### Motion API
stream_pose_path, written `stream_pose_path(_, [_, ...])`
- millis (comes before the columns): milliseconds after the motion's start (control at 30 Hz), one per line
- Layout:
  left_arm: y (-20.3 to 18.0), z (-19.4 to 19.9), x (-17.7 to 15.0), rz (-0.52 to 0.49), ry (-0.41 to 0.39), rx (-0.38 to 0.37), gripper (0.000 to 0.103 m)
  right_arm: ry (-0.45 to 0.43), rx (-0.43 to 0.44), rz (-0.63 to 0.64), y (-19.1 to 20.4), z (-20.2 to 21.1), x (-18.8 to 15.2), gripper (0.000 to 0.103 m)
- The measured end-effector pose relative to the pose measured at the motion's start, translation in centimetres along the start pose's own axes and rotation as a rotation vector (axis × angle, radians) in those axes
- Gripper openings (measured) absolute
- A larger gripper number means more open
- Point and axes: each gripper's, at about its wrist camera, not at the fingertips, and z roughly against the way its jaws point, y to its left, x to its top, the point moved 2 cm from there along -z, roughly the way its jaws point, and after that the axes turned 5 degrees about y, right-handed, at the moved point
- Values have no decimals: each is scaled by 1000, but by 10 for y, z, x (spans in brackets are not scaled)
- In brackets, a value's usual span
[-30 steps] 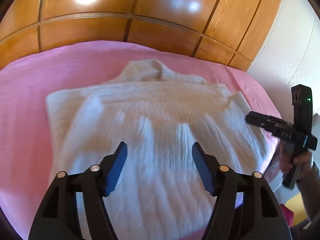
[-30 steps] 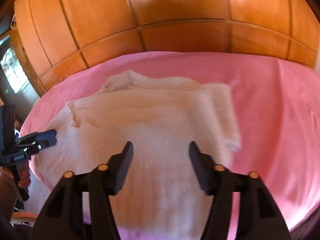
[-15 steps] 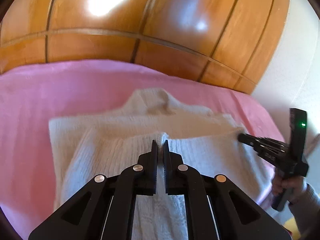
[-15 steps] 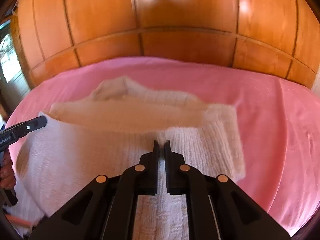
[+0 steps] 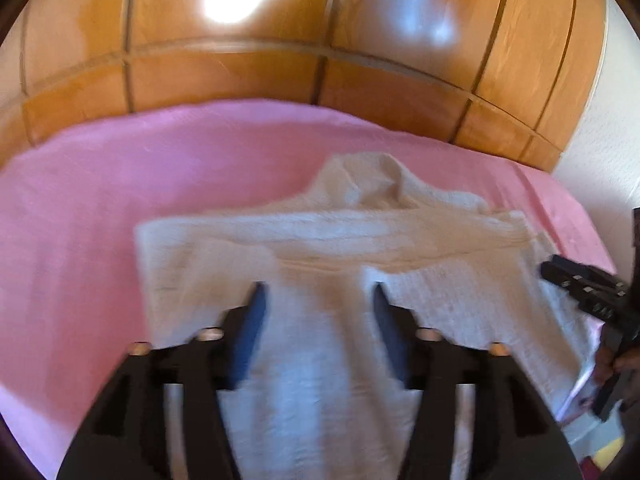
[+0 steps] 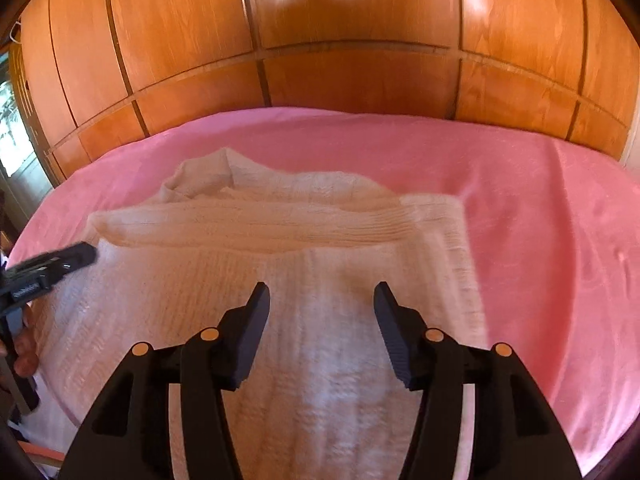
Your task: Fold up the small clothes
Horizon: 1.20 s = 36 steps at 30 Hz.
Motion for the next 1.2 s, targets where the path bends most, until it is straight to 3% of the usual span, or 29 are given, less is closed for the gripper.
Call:
stream_pose_path(67, [9, 7, -3, -13, -20, 43, 70, -15, -26, -20, -11, 5, 0, 63])
stream_pose_path(200, [32, 11, -10, -21, 0, 126, 70, 0, -29, -56, -28, 0, 3, 64])
stream_pose_path(300, [53, 2, -13, 12, 63, 108, 70, 37, -38, -48, -34, -13, 6, 62])
stream_pose_path(333, [55, -3, -14, 22, 79, 101, 70, 58, -33, -43, -34, -19, 6, 56])
stream_pose_path(367, [59, -7, -14, 34, 89, 100, 70, 78, -24, -30, -33, -23, 5, 35])
stream_pose_path(400, [61, -11, -15, 44, 101, 87, 60, 81, -36, -20, -31, -24, 5, 24])
stream_pose_path(433, [62, -14, -16, 43, 109, 60, 46, 75, -55, -4, -28, -24, 5, 20])
stream_pose_path(467, [62, -16, -17, 41, 115, 60, 27, 66, -73, 14, -25, -21, 6, 12])
stream_pose_path(500, [62, -16, -17, 36, 106, 88, 14, 60, -83, 23, -24, -19, 6, 9])
stream_pose_path(567, [62, -10, -17, 30, 78, 94, 7, 31, -115, 37, -21, -9, 7, 7])
stream_pose_path(800, [68, 29, -14, 71, -20, 70, 6, -74, -78, -7, -22, 35, 24, 6])
stream_pose_path(900, [77, 36, -4, 137, -30, 25, 5, -111, -58, -26, -22, 42, 41, 6])
stream_pose_path(1067, [91, 28, 24, 210, -42, 29, 5, -131, -53, -79, -28, 22, 75, 6])
stream_pose_path(1200, [88, 11, 52, 177, -51, 79, 5, -124, -63, -112, -33, -7, 104, 6])
